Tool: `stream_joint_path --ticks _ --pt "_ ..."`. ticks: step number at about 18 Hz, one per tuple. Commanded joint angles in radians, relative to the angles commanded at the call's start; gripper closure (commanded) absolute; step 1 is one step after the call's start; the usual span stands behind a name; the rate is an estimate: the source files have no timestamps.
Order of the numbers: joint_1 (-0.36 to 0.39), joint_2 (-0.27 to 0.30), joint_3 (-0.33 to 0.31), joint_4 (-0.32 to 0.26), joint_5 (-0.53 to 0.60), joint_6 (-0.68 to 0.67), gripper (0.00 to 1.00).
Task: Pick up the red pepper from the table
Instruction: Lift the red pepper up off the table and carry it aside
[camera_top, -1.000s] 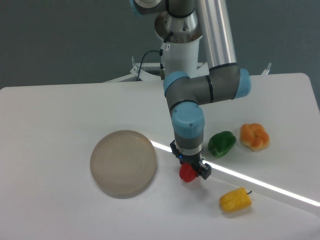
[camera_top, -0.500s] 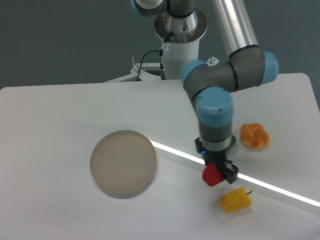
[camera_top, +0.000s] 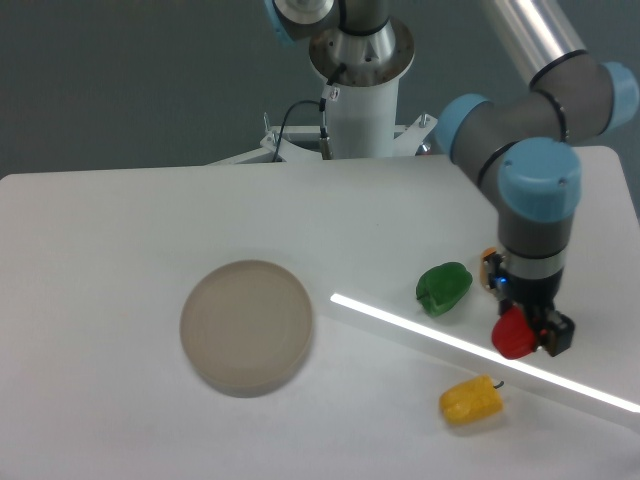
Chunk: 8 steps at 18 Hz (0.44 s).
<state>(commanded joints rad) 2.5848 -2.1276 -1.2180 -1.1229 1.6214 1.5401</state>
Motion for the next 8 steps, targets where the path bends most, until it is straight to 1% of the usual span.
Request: stream_joint_path --ticks 8 --pt "-0.017 -0.003 -0.002 0.003 -0.023 -0.005 0.56"
